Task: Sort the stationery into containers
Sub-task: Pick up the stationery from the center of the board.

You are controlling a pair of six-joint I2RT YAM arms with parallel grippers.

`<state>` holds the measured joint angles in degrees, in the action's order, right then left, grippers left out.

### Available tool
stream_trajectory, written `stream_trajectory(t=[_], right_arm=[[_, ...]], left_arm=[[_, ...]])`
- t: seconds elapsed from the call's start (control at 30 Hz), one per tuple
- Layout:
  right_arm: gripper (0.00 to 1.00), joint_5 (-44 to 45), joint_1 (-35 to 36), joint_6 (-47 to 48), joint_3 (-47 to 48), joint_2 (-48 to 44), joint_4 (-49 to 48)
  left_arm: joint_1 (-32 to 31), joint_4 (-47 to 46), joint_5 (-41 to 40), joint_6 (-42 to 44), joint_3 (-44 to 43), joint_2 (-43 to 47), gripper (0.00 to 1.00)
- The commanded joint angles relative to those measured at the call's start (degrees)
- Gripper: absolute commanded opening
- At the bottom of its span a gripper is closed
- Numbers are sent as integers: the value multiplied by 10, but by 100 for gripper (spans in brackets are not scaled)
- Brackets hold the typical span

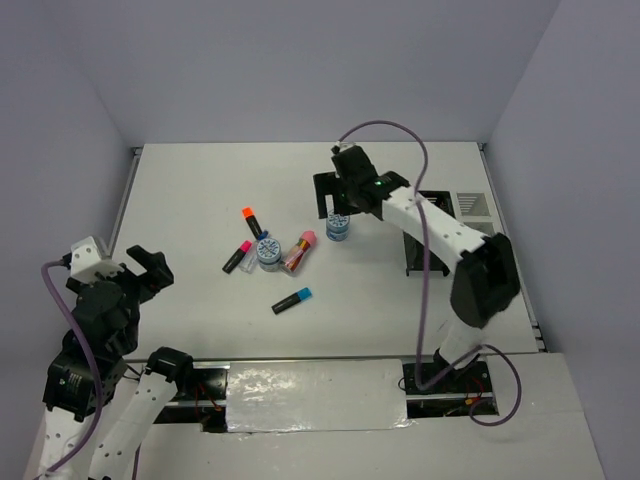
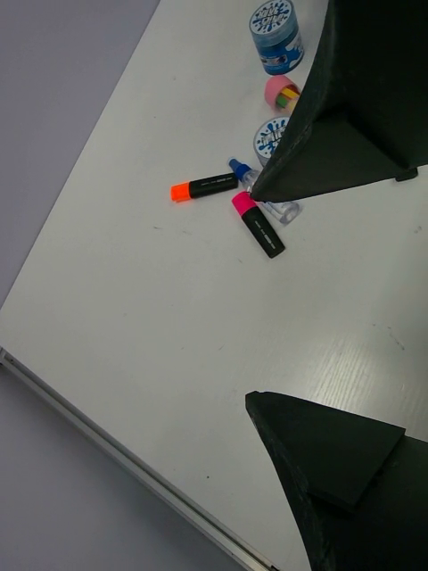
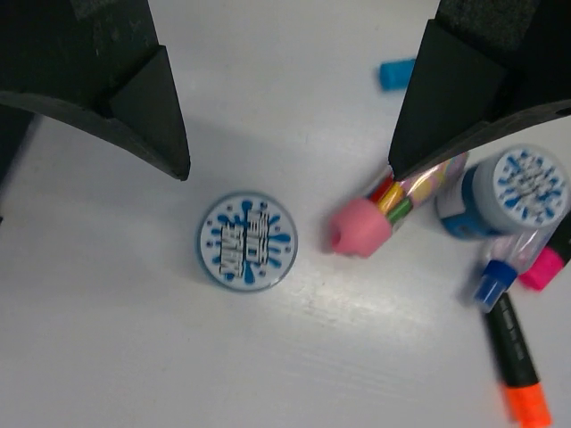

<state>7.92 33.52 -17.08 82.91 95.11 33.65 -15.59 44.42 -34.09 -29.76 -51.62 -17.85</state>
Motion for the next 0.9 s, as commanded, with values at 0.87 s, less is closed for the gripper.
stream_trajectory(t=[0.87], right_arm=[[77, 32, -23, 42, 87, 218, -44]], left_arm=[[0, -43, 34, 28, 5, -31, 99]])
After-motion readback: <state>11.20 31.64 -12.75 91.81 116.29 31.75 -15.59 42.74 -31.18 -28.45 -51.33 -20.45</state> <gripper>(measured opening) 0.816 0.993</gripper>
